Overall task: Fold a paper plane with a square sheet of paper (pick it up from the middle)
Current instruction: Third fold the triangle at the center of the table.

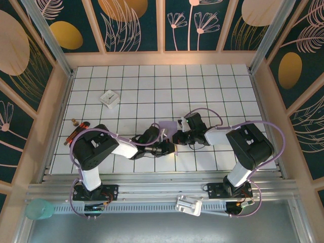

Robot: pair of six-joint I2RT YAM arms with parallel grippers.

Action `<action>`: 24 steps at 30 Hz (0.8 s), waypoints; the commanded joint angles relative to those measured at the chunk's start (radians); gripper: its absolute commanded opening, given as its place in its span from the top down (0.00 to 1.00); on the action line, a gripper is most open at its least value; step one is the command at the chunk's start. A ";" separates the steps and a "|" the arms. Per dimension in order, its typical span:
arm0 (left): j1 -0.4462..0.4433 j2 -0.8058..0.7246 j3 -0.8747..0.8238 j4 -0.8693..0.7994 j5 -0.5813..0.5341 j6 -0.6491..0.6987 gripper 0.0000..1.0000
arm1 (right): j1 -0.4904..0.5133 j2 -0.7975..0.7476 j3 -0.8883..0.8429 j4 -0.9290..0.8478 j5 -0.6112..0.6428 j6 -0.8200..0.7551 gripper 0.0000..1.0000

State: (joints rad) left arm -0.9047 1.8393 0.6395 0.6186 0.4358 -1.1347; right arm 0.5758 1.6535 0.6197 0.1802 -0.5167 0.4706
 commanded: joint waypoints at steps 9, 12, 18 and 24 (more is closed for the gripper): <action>-0.023 0.034 0.015 -0.013 0.006 0.002 1.00 | 0.008 0.024 -0.044 -0.089 0.076 -0.006 1.00; -0.031 0.035 0.020 -0.028 0.003 0.009 1.00 | 0.009 0.023 -0.047 -0.090 0.079 -0.002 1.00; -0.045 0.037 0.023 -0.047 0.004 0.020 1.00 | 0.010 0.027 -0.049 -0.087 0.080 0.003 1.00; -0.072 0.065 0.038 -0.103 0.002 0.035 1.00 | 0.010 0.026 -0.050 -0.089 0.084 0.003 1.00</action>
State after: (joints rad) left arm -0.9455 1.8614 0.6666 0.6090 0.4320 -1.1259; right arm 0.5777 1.6535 0.6140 0.1917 -0.5159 0.4744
